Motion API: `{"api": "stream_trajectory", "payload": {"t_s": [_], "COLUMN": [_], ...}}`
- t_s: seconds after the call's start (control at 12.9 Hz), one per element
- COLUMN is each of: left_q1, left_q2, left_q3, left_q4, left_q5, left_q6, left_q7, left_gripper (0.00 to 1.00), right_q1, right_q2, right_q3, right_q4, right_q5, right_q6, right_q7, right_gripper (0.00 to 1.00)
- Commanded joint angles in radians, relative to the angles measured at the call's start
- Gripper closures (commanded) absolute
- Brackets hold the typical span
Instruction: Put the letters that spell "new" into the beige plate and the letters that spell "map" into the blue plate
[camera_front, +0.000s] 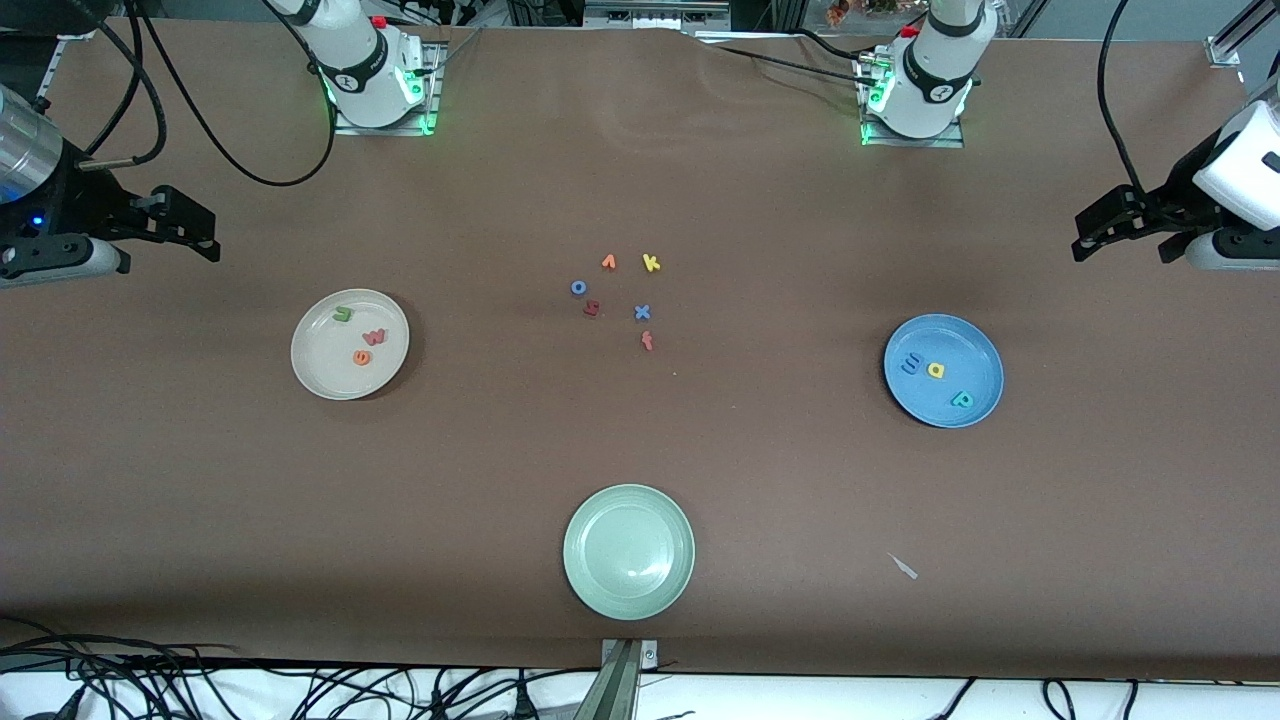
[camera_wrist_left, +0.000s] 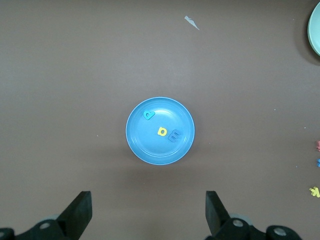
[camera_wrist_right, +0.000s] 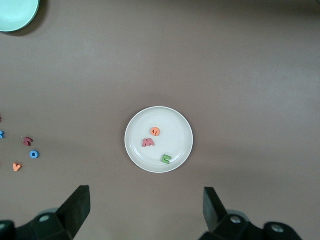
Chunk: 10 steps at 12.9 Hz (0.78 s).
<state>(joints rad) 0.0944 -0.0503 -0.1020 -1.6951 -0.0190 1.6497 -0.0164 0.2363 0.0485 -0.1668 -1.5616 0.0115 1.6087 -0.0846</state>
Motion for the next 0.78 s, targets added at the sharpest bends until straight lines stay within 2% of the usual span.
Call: {"api": "stream_trajectory", "payload": {"t_s": [0.0, 0.7], "left_q1": [0.002, 0.002], "left_q2": [-0.011, -0.01], "left_q3": [0.001, 0.001], "left_q4": [0.005, 0.005], "left_q5": [-0.018, -0.018], "left_q6": [-0.016, -0.016], "left_q7": [0.004, 0.004], "left_gripper": [0.0, 0.0], "right_q1": [-0.003, 0.017], "right_q2": [0.016, 0.063], "right_q3": [0.001, 0.009], "right_q4": [0.032, 0.032], "right_q5": [0.011, 0.015], "right_q6": [-0.012, 0.03], "right_q7": [0.005, -0.007], "right_gripper": [0.0, 0.0]}}
